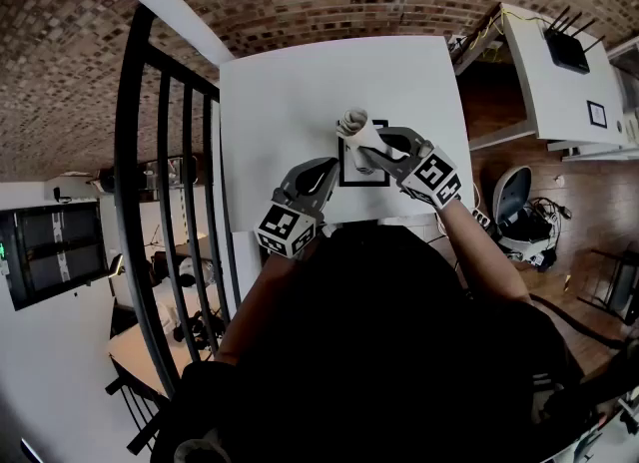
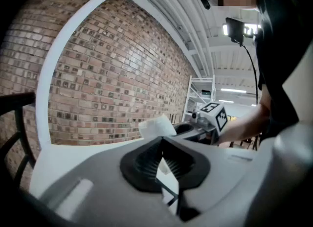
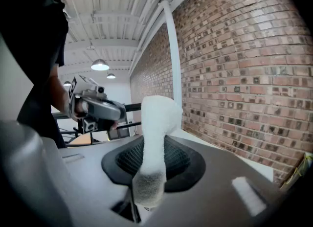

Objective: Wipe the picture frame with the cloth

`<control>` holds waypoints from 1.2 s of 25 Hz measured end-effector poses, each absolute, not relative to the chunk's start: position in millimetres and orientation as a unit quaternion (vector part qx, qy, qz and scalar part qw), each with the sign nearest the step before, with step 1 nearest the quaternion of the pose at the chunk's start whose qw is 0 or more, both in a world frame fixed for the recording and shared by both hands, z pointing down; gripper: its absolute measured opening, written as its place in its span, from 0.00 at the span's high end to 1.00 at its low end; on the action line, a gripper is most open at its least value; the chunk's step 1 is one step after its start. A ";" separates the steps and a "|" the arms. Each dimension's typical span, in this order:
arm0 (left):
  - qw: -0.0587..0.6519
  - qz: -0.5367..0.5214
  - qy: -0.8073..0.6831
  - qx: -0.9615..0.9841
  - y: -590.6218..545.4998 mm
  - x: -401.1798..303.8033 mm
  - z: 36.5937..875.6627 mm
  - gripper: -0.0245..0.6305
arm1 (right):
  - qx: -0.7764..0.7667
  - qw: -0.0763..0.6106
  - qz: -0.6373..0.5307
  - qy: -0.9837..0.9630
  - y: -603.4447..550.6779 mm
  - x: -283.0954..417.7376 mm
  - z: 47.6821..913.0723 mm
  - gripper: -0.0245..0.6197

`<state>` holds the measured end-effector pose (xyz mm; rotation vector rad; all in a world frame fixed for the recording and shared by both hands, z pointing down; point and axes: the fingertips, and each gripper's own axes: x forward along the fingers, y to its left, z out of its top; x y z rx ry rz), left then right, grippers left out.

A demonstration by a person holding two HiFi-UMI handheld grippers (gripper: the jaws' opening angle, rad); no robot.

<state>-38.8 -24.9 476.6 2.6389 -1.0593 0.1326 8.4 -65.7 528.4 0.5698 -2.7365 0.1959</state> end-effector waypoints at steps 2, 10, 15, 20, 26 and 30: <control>0.148 0.047 -0.366 0.918 -24.5 -37.5 478.2 0.96 | 0.191 0.203 0.054 -0.959 -71.3 2.5 542.9 0.81; 0.157 0.050 -0.368 0.915 -19.8 -40.2 485.9 0.96 | 0.142 0.328 0.002 -0.934 -95.0 -22.9 598.4 0.81; 0.159 0.052 -0.368 0.915 -15.5 -41.6 489.5 0.96 | 0.088 0.415 -0.051 -0.904 -105.9 -31.2 631.6 0.81; 0.165 0.058 -0.374 0.911 -14.1 -48.6 498.2 0.96 | 0.043 0.471 -0.070 -0.879 -115.0 -39.5 666.8 0.81; 0.168 0.058 -0.383 0.907 -13.6 -58.9 505.9 0.96 | 0.011 0.516 -0.094 -0.852 -128.0 -53.7 695.0 0.81; 0.172 0.060 -0.386 0.904 -15.3 -61.8 507.5 0.96 | 0.005 0.517 -0.091 -0.851 -134.8 -65.8 702.5 0.81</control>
